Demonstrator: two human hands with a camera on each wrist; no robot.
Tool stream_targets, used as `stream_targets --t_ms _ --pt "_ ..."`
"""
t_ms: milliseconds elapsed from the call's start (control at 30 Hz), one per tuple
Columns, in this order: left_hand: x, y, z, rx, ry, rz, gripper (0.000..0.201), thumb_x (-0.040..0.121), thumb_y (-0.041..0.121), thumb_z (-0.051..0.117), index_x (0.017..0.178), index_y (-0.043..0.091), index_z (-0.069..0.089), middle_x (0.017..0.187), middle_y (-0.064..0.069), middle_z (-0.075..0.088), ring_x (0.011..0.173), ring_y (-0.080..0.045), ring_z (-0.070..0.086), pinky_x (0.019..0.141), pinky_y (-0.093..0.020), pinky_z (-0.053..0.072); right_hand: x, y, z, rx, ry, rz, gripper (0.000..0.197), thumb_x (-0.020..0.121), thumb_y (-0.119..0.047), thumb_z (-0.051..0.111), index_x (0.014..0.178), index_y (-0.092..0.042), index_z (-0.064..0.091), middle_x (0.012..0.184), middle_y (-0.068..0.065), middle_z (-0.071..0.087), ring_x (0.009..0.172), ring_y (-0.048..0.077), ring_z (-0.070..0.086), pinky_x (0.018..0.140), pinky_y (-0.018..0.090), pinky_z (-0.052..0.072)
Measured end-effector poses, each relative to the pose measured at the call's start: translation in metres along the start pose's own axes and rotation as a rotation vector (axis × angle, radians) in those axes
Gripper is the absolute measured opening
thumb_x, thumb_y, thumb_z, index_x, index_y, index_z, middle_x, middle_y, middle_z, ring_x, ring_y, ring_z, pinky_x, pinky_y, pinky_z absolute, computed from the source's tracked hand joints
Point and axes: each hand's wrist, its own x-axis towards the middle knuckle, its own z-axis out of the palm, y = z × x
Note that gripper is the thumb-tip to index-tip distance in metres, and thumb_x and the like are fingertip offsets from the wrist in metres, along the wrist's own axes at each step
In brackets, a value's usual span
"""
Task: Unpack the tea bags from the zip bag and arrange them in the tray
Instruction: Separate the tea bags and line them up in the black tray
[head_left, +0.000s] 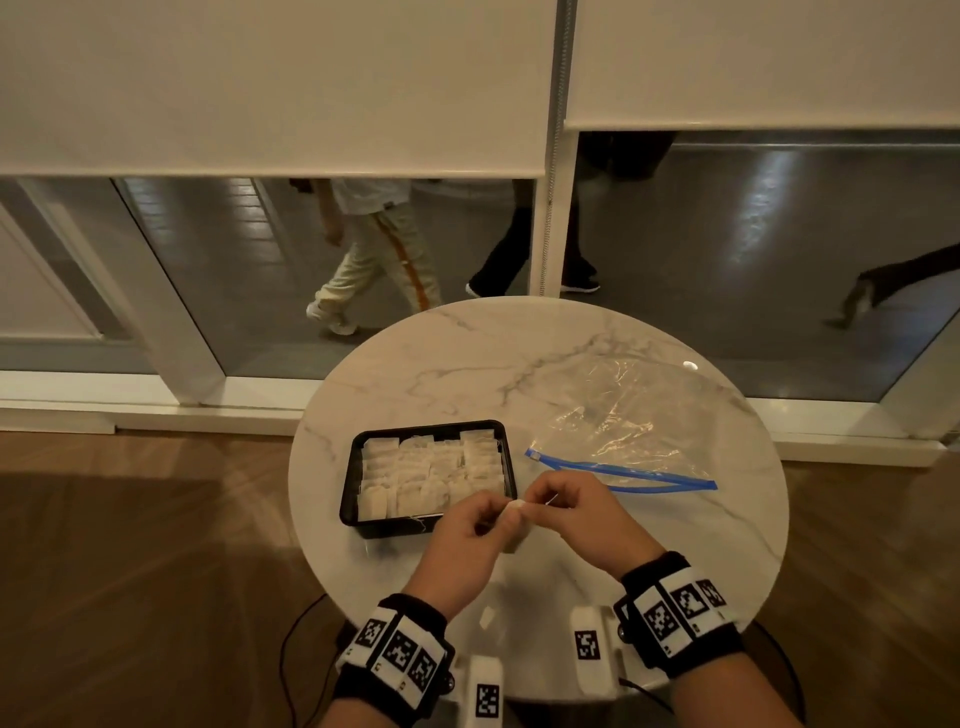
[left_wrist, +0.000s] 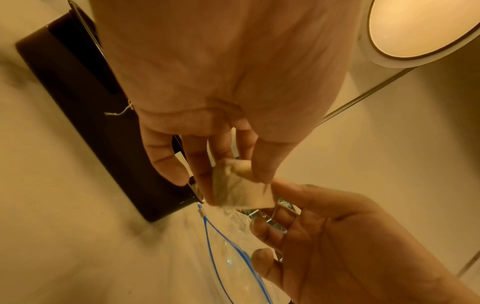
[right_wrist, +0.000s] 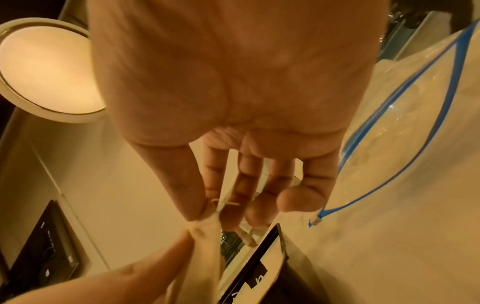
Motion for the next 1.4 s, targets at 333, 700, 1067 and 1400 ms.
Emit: stream_targets --t_ms 333,700,1067,1400 --pt "-0.002 0.001 -0.007 0.019 0.075 -0.066 0.009 0.098 0.023 0.065 0.096 0.021 0.074 0.085 0.0 0.076 0.08 -0.016 0.072 0.064 -0.023 0.057 0.001 0.001 0.007 -0.118 -0.077 -0.012 0.005 0.092 -0.028 0.069 0.092 -0.033 0.07 0.084 -0.012 0.07 0.078 -0.002 0.063 0.074 0.018 0.049" --pt "0.012 -0.025 -0.04 0.922 0.324 0.024 0.026 0.099 0.042 0.047 0.115 0.033 0.066 0.114 0.013 0.064 0.109 -0.01 0.054 0.1 -0.035 0.044 0.023 0.011 0.001 -0.139 0.203 0.043 0.012 0.093 -0.017 0.068 0.087 -0.027 0.065 0.079 -0.006 0.073 0.077 0.008 0.067 0.07 0.021 0.049" --pt "0.012 -0.036 -0.04 1.236 0.079 -0.164 0.039 0.097 0.042 0.033 0.127 0.035 0.056 0.123 0.006 0.063 0.127 -0.02 0.049 0.121 -0.059 0.0 0.08 -0.01 0.027 -0.585 -0.092 0.095 0.012 0.097 -0.023 0.057 0.108 -0.021 0.063 0.1 0.0 0.067 0.09 0.018 0.063 0.08 0.03 0.053" --pt "0.015 -0.039 -0.043 1.248 0.089 -0.197 0.043 0.091 0.05 0.035 0.124 0.034 0.057 0.121 0.004 0.062 0.125 -0.021 0.049 0.121 -0.059 -0.002 0.102 -0.029 0.05 -0.992 -0.339 0.184 0.029 0.093 -0.016 0.053 0.12 -0.01 0.063 0.121 0.012 0.063 0.109 0.028 0.062 0.092 0.033 0.051"
